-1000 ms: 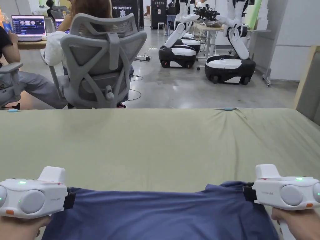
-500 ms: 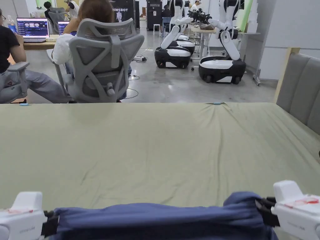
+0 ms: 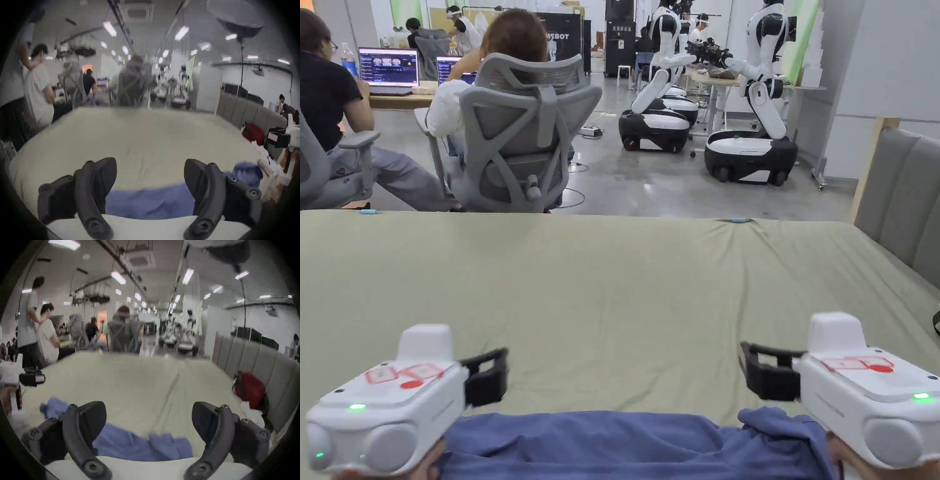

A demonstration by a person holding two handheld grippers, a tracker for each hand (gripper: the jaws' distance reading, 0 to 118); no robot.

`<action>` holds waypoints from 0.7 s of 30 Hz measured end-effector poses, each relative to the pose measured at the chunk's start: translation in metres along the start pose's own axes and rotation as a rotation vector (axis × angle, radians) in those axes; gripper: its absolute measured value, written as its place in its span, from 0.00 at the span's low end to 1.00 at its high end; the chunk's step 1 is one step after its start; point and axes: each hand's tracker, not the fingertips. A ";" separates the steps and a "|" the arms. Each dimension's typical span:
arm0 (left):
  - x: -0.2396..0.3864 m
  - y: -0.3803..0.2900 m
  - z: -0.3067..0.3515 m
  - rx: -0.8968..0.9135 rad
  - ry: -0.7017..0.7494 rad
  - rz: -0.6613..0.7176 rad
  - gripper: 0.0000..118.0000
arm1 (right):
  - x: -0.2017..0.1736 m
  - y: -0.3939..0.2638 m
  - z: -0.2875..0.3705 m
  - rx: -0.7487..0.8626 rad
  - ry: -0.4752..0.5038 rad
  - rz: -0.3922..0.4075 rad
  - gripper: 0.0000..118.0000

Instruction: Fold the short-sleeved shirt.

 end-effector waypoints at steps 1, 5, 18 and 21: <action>0.013 0.007 0.000 0.062 0.014 -0.001 0.73 | -0.011 0.004 0.001 0.063 -0.026 0.000 0.93; 0.045 0.011 -0.002 0.172 0.047 -0.104 0.65 | -0.033 0.001 -0.003 0.115 -0.080 0.012 0.84; -0.034 -0.025 -0.015 -0.057 0.022 0.109 0.00 | -0.039 -0.009 0.002 0.096 -0.042 0.047 0.00; -0.095 -0.065 -0.017 -0.166 -0.014 0.403 0.22 | -0.042 -0.018 0.000 0.072 -0.032 0.047 0.00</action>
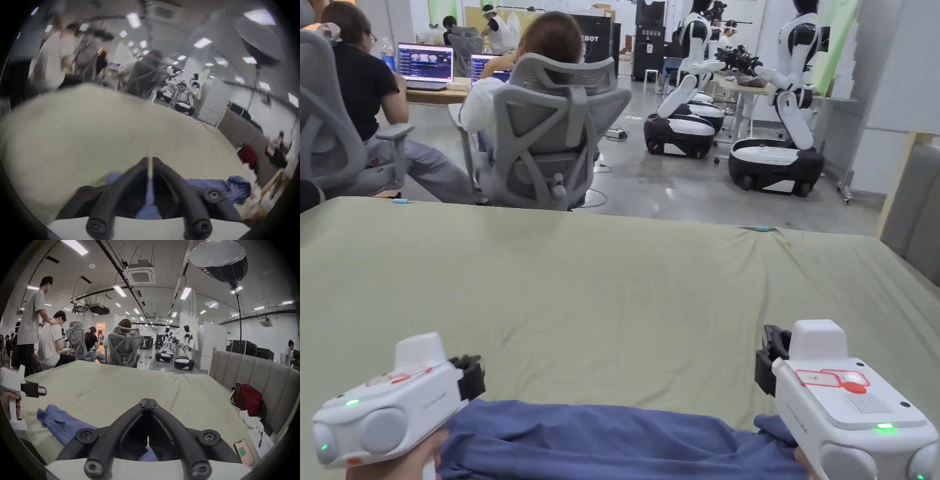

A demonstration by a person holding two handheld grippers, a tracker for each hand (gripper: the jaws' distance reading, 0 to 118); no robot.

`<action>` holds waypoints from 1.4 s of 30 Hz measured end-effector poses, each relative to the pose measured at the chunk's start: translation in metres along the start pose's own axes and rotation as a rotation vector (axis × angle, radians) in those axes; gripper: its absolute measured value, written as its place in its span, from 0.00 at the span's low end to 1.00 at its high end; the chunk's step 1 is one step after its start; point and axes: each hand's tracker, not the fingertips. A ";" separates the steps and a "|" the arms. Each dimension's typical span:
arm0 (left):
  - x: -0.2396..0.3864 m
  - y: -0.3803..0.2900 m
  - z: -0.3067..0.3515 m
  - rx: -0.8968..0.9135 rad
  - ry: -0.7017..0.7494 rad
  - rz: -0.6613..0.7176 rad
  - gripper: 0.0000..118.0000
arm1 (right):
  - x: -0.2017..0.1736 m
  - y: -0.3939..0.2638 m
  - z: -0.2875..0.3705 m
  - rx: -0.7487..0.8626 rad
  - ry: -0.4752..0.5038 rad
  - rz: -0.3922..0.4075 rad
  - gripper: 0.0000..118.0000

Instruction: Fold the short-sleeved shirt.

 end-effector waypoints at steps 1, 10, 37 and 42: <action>-0.018 -0.005 0.000 -0.015 0.004 0.049 0.59 | -0.001 -0.003 -0.001 -0.009 0.002 0.000 0.00; -0.111 -0.055 -0.017 -0.237 -0.293 0.728 1.00 | -0.018 -0.011 -0.007 -0.047 0.034 -0.001 0.00; 0.137 -0.055 -0.012 -0.008 0.007 -0.800 0.06 | -0.028 -0.022 -0.002 -0.061 0.079 -0.053 0.00; 0.180 -0.118 -0.055 -0.187 0.014 -0.930 0.05 | -0.017 -0.031 0.009 -0.061 0.053 -0.054 0.00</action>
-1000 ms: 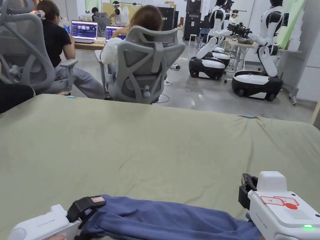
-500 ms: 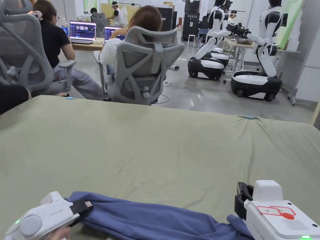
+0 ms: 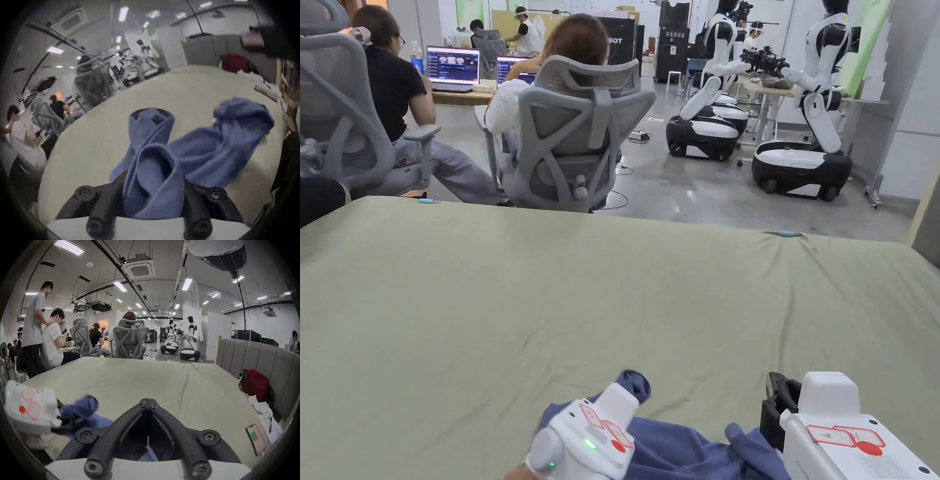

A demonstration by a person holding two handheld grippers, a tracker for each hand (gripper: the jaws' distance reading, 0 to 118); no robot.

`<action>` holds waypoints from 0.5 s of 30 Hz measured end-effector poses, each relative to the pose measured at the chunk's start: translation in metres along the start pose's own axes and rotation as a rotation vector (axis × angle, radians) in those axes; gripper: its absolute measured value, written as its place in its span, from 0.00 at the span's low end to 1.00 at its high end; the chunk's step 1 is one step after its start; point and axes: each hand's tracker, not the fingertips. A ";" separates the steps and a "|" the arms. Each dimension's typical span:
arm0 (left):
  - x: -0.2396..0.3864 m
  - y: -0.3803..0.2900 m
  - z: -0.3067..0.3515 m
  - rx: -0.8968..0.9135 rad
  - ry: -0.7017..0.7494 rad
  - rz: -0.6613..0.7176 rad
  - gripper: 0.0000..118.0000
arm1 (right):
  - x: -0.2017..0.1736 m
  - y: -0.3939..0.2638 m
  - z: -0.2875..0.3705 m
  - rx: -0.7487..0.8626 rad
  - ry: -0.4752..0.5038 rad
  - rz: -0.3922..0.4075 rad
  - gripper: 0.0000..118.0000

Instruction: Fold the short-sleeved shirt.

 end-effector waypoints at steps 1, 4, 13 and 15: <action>0.006 -0.001 -0.006 -0.015 0.009 0.005 0.06 | 0.002 -0.001 0.002 -0.001 -0.005 -0.009 0.00; 0.000 -0.003 -0.012 -0.012 -0.034 0.145 0.45 | 0.008 -0.002 0.005 -0.025 -0.008 -0.037 0.00; -0.088 -0.016 0.045 0.208 -0.277 0.897 0.80 | 0.005 -0.003 0.007 -0.090 0.016 -0.018 0.00; -0.083 -0.025 0.027 0.125 -0.275 0.855 0.61 | 0.003 -0.003 0.007 -0.087 0.011 -0.031 0.00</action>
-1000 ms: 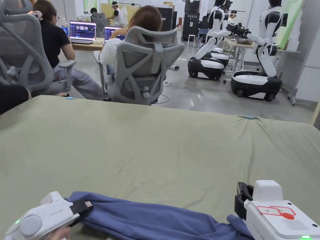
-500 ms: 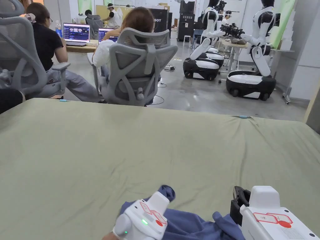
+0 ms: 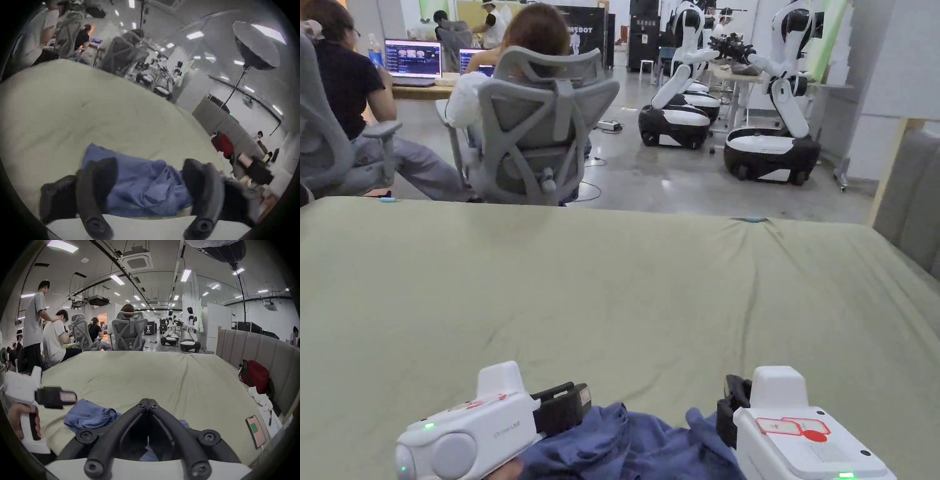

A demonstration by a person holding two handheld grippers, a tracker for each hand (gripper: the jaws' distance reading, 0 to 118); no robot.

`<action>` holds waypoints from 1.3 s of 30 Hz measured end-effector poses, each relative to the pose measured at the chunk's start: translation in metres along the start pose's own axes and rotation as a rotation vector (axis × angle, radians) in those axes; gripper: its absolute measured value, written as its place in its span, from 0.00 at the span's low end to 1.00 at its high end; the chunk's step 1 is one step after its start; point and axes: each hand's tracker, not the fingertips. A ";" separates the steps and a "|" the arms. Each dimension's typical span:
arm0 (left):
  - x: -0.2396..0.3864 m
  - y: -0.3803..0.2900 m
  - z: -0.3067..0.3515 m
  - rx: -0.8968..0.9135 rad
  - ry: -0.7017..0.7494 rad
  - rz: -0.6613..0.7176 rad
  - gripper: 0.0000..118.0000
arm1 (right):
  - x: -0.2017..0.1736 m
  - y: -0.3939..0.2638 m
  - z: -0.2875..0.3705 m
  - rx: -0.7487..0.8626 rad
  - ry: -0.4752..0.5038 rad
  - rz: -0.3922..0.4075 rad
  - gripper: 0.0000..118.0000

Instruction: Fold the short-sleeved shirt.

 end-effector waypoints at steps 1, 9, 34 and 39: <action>0.004 -0.007 -0.009 -0.036 0.027 -0.013 0.30 | -0.002 0.000 0.000 0.004 -0.009 0.003 0.00; 0.034 -0.059 -0.061 -0.139 -0.043 0.016 0.00 | 0.005 0.010 0.008 0.025 -0.023 0.018 0.00; -0.105 -0.042 0.003 -0.011 -0.028 0.588 0.94 | -0.022 -0.001 -0.002 -0.010 0.031 0.039 0.00; -0.099 -0.060 -0.035 0.036 -0.352 0.829 0.90 | -0.014 0.002 0.001 -0.006 0.012 0.030 0.00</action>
